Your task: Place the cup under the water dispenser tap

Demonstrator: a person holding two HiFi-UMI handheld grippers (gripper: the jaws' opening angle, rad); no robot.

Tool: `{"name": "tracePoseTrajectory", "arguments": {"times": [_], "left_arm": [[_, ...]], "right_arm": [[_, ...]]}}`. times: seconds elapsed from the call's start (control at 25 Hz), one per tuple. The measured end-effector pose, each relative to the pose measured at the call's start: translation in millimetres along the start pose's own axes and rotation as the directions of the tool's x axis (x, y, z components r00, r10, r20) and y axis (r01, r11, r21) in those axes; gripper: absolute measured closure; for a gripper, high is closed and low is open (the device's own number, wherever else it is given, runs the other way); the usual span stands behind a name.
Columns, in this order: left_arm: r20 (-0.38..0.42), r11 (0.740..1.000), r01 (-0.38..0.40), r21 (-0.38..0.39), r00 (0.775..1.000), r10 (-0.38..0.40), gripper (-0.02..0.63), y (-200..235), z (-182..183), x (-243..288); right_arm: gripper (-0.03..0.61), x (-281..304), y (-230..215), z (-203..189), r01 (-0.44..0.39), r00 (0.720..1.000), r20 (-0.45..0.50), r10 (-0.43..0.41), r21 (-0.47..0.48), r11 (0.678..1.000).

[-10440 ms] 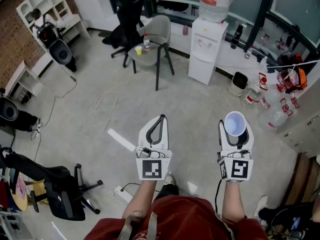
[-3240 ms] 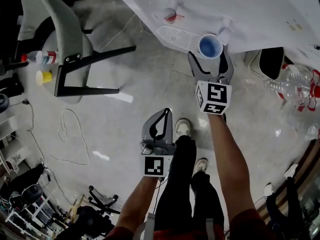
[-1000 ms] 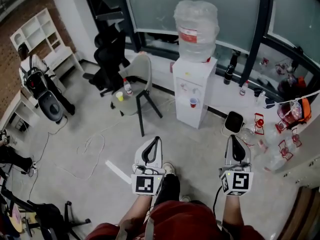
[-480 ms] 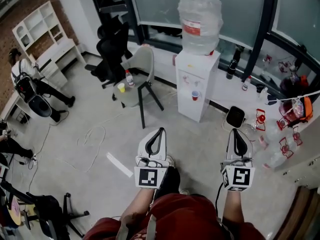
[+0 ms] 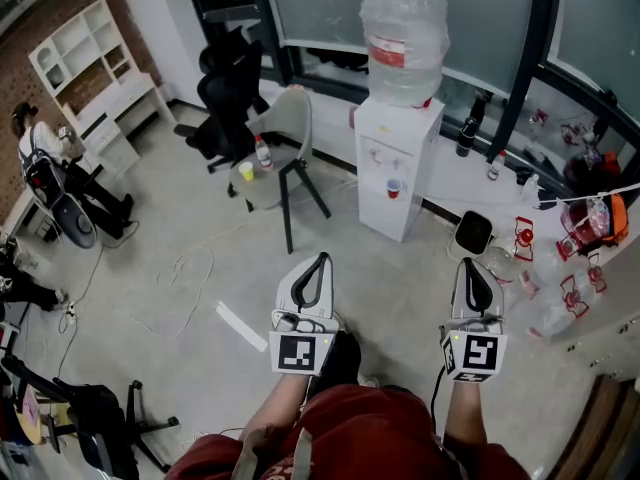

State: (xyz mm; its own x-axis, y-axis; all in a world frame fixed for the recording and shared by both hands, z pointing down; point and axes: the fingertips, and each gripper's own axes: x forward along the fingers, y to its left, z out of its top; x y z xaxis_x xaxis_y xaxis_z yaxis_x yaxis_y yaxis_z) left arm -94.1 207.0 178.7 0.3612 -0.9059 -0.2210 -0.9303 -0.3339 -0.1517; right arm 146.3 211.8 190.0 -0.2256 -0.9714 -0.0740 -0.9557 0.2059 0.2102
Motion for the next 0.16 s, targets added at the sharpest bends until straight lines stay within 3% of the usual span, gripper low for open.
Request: {"name": "tracePoseTrajectory", "arguments": {"times": [0.16], "left_arm": [[-0.002,1.0,-0.008,0.002,1.0,0.008,0.617,1.9,-0.1,-2.2]], "right_arm": [[0.578,1.0,2.2,0.0,-0.006,1.0,0.009,0.006,-0.005,1.0]]}}
